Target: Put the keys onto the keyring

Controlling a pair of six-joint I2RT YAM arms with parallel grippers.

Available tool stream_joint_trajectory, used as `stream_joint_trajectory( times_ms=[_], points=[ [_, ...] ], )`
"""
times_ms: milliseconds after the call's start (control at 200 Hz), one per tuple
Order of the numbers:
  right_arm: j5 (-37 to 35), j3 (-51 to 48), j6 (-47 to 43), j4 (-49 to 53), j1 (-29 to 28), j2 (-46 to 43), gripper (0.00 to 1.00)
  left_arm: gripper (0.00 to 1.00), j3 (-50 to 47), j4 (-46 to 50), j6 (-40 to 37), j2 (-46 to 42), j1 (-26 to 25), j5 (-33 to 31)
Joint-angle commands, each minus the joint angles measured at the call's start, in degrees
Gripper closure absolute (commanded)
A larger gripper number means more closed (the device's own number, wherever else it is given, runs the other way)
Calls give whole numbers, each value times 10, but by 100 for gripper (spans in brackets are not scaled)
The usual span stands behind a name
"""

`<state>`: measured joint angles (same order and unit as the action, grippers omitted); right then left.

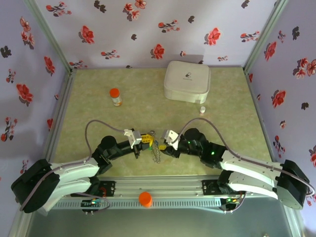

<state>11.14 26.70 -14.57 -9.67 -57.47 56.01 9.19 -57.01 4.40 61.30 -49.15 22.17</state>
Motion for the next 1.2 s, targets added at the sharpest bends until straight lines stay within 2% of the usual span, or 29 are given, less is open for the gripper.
stream_joint_trajectory(
  times_ms=[0,285,415,685,1020,1195],
  points=[
    [-9,-11,9,-38,-9,17,62,100,8,-45,5,4,4,13],
    [-32,-10,16,-94,-20,53,67,100,7,-37,6,4,4,10],
    [-52,-11,19,-105,-21,55,77,100,7,-36,5,-2,4,10],
    [-70,-3,4,-48,-21,33,93,100,12,-38,17,-20,5,6],
    [-33,12,-2,-35,-31,53,96,100,34,-54,34,-34,5,14],
    [-24,3,1,-44,-34,51,92,100,36,-53,-1,-32,5,14]
  ],
)
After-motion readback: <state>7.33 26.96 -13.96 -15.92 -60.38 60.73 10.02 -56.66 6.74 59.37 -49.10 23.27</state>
